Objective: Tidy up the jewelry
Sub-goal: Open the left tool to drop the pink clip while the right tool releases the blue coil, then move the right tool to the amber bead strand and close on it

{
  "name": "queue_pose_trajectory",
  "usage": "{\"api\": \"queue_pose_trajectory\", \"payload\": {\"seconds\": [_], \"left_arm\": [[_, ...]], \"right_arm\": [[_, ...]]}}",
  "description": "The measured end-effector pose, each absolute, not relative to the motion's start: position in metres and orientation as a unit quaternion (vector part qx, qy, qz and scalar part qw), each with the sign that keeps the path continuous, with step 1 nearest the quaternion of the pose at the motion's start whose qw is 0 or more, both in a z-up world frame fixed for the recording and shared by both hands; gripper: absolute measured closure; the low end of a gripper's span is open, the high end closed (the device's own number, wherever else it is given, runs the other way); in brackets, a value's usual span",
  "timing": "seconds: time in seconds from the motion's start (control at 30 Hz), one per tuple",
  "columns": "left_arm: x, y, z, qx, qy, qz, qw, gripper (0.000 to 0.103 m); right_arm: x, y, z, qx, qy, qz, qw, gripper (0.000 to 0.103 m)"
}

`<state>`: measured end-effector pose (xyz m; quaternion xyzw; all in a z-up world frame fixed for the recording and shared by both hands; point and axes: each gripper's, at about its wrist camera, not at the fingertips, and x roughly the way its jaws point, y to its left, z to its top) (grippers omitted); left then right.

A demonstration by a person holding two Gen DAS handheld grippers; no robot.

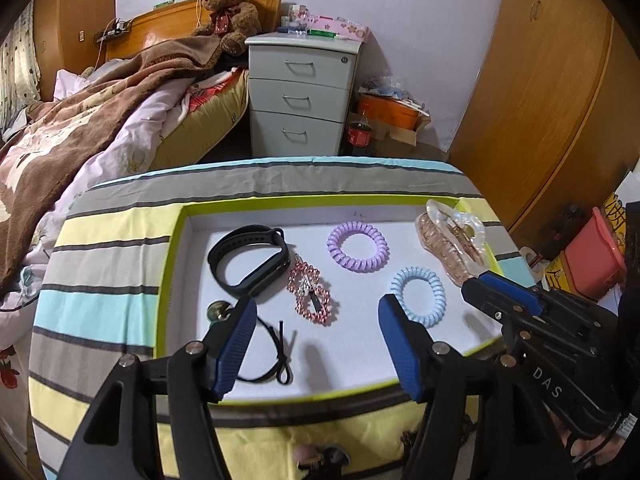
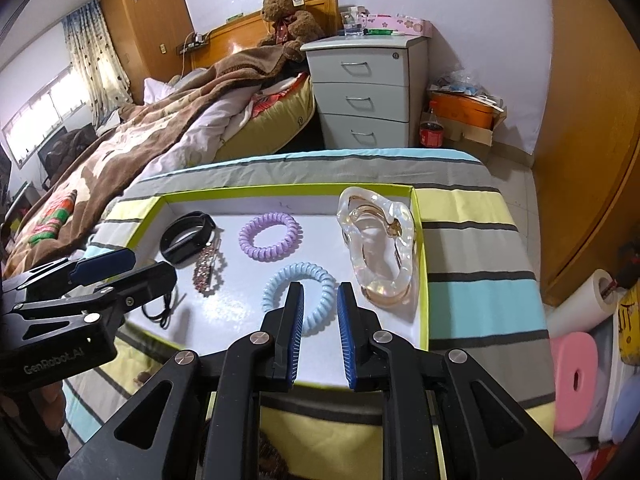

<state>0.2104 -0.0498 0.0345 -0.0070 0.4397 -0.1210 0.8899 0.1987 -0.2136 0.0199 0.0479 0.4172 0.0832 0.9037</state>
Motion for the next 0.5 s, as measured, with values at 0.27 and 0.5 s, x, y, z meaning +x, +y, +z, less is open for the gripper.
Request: {"api": "queue_pose_trajectory", "payload": {"seconds": [0.27,0.5], "left_arm": [[0.182,-0.032,0.046,-0.02,0.424,-0.114,0.898,0.034],[0.154,-0.011,0.048,-0.042,0.42,-0.105,0.901,0.03]], "right_arm": [[0.174,-0.217,0.029,0.054,0.404,0.086,0.909,0.085],[0.149,-0.219,0.03,0.058,0.399,0.094,0.91,0.077]]}}
